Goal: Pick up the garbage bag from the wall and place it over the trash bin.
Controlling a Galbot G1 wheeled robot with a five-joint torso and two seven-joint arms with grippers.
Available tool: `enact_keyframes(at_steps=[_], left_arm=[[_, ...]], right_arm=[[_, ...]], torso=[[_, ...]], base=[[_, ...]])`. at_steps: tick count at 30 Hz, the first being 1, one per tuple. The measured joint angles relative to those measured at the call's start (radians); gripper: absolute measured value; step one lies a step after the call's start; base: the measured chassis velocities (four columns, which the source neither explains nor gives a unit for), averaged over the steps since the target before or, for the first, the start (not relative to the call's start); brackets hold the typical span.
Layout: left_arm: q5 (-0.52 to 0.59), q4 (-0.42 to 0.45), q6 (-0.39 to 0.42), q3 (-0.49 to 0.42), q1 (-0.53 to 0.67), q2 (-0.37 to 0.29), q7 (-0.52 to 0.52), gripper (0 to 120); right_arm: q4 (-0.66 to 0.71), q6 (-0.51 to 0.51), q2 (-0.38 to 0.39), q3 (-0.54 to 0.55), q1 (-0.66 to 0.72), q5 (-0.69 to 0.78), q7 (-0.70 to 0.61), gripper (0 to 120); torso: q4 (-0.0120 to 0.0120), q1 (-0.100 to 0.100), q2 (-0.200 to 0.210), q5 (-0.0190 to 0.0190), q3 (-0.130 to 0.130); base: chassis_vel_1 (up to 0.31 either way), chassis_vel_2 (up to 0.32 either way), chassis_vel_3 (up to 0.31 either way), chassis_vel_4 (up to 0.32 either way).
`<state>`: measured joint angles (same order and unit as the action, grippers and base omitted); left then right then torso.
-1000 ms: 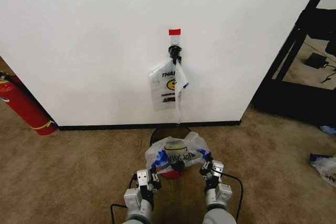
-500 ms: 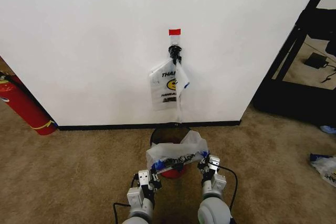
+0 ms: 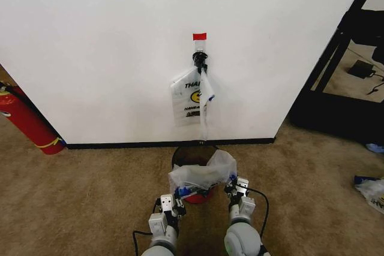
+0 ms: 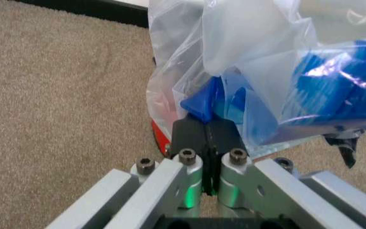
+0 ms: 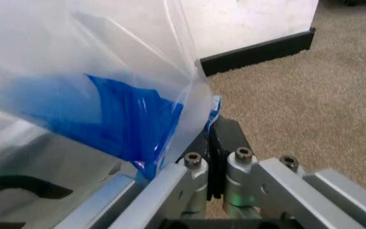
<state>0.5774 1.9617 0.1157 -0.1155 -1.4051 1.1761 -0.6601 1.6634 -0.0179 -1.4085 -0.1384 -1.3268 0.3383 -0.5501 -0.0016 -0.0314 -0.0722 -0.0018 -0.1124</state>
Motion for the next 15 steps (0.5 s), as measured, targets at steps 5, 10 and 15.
enact_keyframes(at_steps=[5,10,15], left_arm=[[-0.010,-0.018,-0.010,0.000,0.002,0.007,0.009,0],[-0.013,-0.018,-0.021,-0.001,-0.002,0.012,0.023,0],[-0.024,0.015,-0.021,0.001,-0.024,-0.004,0.036,15]], right_arm=[[-0.012,-0.008,0.001,-0.002,0.005,-0.016,0.001,0],[-0.015,-0.020,0.002,-0.004,0.005,-0.024,0.003,0],[0.012,-0.028,0.006,-0.007,-0.010,-0.026,0.007,0]], torso=[[0.0000,0.000,0.000,0.0000,0.000],[0.0000,0.000,0.000,-0.0001,0.000],[0.0000,0.000,0.000,0.0000,0.000]], base=[[0.000,0.000,0.000,0.000],[0.000,0.000,0.000,0.000],[0.000,0.000,0.000,0.000]])
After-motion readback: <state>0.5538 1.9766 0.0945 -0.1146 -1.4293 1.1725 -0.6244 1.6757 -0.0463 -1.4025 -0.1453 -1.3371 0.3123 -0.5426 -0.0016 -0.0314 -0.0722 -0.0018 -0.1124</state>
